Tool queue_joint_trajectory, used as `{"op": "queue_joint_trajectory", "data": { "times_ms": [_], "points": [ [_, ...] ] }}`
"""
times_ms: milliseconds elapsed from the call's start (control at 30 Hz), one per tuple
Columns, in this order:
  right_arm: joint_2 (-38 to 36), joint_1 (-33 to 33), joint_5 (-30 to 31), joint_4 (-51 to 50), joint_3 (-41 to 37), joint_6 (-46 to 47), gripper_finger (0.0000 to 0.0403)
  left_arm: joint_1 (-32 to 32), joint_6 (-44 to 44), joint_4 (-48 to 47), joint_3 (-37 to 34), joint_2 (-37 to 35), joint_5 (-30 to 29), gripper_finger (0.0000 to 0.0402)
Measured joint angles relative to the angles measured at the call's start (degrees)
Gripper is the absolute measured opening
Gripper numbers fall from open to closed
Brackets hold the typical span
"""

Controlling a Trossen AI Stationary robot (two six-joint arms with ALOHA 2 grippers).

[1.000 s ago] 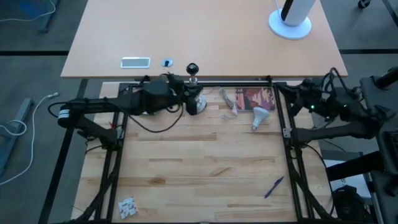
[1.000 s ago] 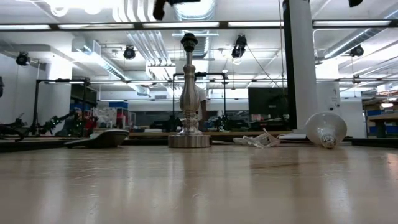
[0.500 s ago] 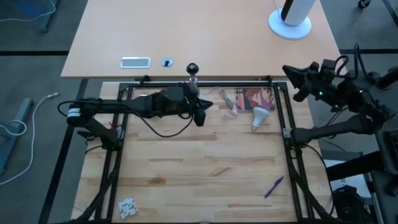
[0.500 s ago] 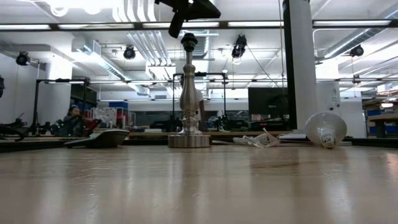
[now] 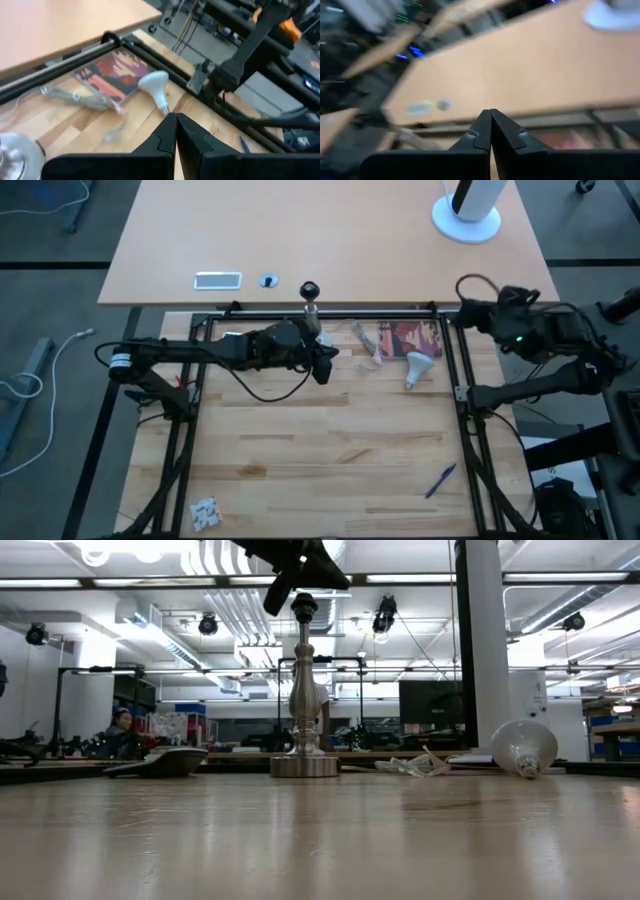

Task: Screw lightbulb
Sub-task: Insert the lightbulb into the table lamp

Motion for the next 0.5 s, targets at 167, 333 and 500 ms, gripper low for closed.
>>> {"op": "queue_joint_trajectory", "data": {
  "times_ms": [167,333,500],
  "points": [
    [-0.3,-0.2,-4.6,-13.4,-1.3,11.3,0.0,0.1,-1.8,7.9,0.0,2.9,-0.7,0.0003],
    [-2.8,-1.3,-10.0,-13.6,-5.4,10.0,0.0,0.1,-6.5,22.6,0.0,9.0,-0.9,0.0001],
    [-4.0,-1.4,-15.4,-13.1,-10.0,8.3,0.0,0.0,-9.4,26.3,2.7,15.1,-0.9,0.0001]
  ]
}}
